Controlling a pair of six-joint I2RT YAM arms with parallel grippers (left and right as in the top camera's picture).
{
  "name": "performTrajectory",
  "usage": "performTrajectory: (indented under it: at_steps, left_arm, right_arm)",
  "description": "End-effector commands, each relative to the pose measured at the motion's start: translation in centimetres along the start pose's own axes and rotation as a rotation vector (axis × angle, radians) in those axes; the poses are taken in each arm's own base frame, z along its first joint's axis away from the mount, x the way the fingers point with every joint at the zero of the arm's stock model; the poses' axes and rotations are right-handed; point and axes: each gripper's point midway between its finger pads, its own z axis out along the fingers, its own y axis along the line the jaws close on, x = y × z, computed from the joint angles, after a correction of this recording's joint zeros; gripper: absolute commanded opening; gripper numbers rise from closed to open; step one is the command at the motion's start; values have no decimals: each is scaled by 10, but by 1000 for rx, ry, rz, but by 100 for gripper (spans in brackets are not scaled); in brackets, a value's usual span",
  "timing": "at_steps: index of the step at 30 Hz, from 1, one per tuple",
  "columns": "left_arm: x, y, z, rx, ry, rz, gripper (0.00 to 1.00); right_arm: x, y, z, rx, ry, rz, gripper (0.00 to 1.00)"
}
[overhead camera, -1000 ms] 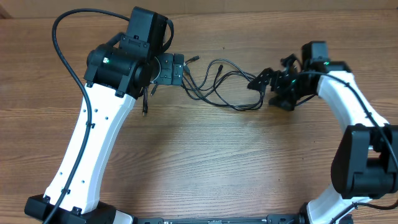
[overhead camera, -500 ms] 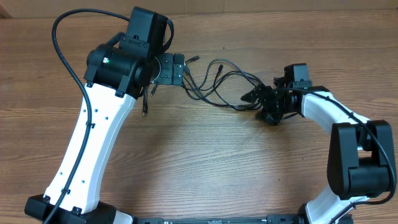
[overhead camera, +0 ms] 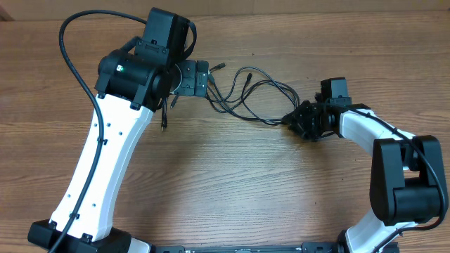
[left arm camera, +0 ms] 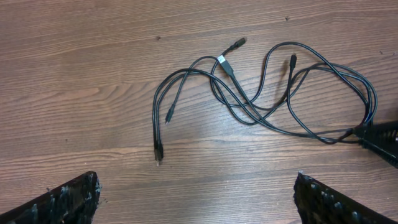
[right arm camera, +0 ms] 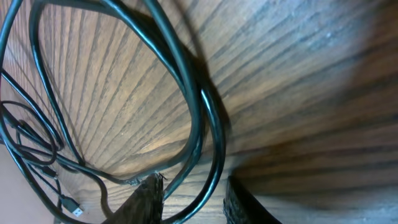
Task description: Untangle cables
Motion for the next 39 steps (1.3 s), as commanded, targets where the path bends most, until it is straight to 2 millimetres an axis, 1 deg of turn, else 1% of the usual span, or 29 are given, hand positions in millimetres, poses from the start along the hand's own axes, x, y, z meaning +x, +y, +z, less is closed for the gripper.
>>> performTrajectory:
  at_steps: [1,2,4,8,10,13,15,16,17,19,20,21,22,24,25,26,27,28,29,30,31,33,35,36,38,39]
  left_arm:
    - [0,-2,5,2,10,-8,99]
    - [0,-2,5,2,10,-8,99]
    - [0,-2,5,2,10,-8,99]
    - [0,-2,5,2,10,-8,100]
    - [0,-2,5,2,10,-8,99]
    - [0,-2,5,2,10,-8,100]
    - [0,-2,5,2,10,-8,100]
    - [0,-2,5,2,10,-8,100]
    - [0,-2,5,2,10,-8,100]
    - [0,-2,5,2,10,-8,99]
    - [0,-2,5,2,10,-8,100]
    - [0,-2,5,2,11,-8,100]
    - [0,-2,5,2,10,-8,99]
    - [0,-2,5,2,10,-8,100]
    - [0,-2,5,2,10,-8,100]
    - [0,-2,5,2,11,-8,100]
    - [0,-2,5,2,10,-8,100]
    - [0,-2,5,2,10,-8,100]
    - [0,-2,5,2,10,-8,99]
    - [0,-2,5,2,10,-8,100]
    - [0,-2,5,2,10,-8,100]
    - [0,-2,5,2,10,-8,100]
    - [0,-2,5,2,10,-8,100]
    - [0,-2,5,2,10,-8,100]
    - [0,-2,5,2,11,-8,100]
    - [0,-2,5,2,10,-8,100]
  right_arm:
    - [-3,-10,5,57,-42,-7,21]
    - [-3,-10,5,64,-48,-10,18]
    - [-1,-11,6,79,-53,-18,4]
    - [2,-10,7,76,-41,-32,4]
    - [5,-8,7,65,-23,-66,4]
    - [10,9,0,-20,25,-87,4]
    - [10,29,-11,-97,44,-123,4]
    - [7,52,-27,-168,37,-152,4]
    - [6,62,-35,-196,27,-168,4]
    - [0,92,-64,-266,-29,-223,4]
    - [-3,122,-97,-333,-95,-280,4]
    - [-4,140,-118,-375,-136,-316,4]
    - [-5,152,-134,-404,-166,-341,4]
    - [2,206,-215,-544,-311,-461,4]
    - [6,219,-237,-581,-349,-492,4]
    - [12,236,-268,-630,-400,-534,4]
    - [24,256,-311,-695,-471,-604,4]
    - [31,264,-331,-723,-508,-644,4]
    - [46,278,-371,-775,-584,-727,4]
    - [52,282,-384,-791,-612,-756,4]
    - [60,287,-403,-818,-644,-781,4]
    - [68,292,-422,-845,-675,-803,4]
    - [71,294,-430,-856,-687,-812,4]
    - [71,294,-429,-856,-686,-812,4]
    - [70,292,-425,-843,-672,-801,4]
    - [67,289,-418,-822,-658,-788,4]
